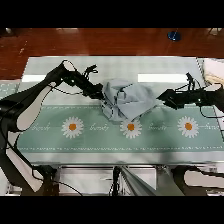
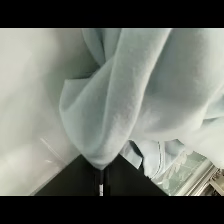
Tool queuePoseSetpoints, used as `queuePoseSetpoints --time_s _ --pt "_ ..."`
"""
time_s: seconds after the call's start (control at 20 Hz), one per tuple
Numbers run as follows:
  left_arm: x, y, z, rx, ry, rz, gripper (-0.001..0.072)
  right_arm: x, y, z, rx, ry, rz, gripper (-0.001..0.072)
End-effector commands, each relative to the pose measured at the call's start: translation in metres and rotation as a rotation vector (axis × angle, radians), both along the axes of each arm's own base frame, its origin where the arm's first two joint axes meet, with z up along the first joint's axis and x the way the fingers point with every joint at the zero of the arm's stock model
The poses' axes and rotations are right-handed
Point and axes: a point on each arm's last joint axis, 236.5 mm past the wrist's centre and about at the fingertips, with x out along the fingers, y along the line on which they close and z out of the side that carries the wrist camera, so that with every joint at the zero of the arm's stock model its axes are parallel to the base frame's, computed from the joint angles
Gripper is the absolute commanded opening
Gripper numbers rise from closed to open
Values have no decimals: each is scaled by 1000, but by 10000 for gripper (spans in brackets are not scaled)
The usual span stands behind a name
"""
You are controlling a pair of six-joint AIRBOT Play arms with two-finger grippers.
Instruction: Fold the shirts.
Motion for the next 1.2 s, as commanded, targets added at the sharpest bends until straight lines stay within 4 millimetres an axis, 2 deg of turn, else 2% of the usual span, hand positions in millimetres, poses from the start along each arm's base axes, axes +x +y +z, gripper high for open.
queuePoseSetpoints --time_s 0.0,0.1,0.15,0.2,0.3,0.35,0.45,0.55,0.65,0.75,0.8,0.9,0.95,1.05,1.15 --pt "-1 0 1 -1 3 -3 23 8 26 -15 22 -1 8 567" --pt "-3 0 1 -2 9 -8 22 11 42 -22 33 9 1 548" --pt "-3 1 1 -2 11 -10 22 12 49 -25 38 14 -3 497" --pt "-4 0 2 -2 13 -12 22 14 56 -28 41 16 -9 396" --pt "-2 1 7 -6 -3 -15 21 18 66 -28 52 5 -17 32" --pt "2 2 14 -13 -31 -23 20 21 71 -21 81 -8 -26 30" --pt "19 4 43 -31 -112 -11 19 29 72 12 116 -96 -11 30" --pt "44 11 97 -58 -250 13 19 37 59 66 112 -241 -4 29" --pt "65 25 177 -89 -442 45 19 39 41 142 95 -417 3 29" --pt "71 43 261 -103 -637 76 18 32 21 233 55 -624 -5 29" --pt "66 54 306 -106 -743 91 18 24 12 285 16 -748 -15 29" --pt "45 73 384 -92 -936 115 19 -2 -1 381 -88 -980 -32 29" --pt "29 82 417 -79 -1020 128 18 -20 -5 423 -157 -1083 -37 30" --pt "-10 99 470 -38 -1166 152 18 -53 -12 487 -297 -1227 -57 30" --pt "-49 120 509 45 -1299 182 18 -82 -23 533 -449 -1313 -99 30"
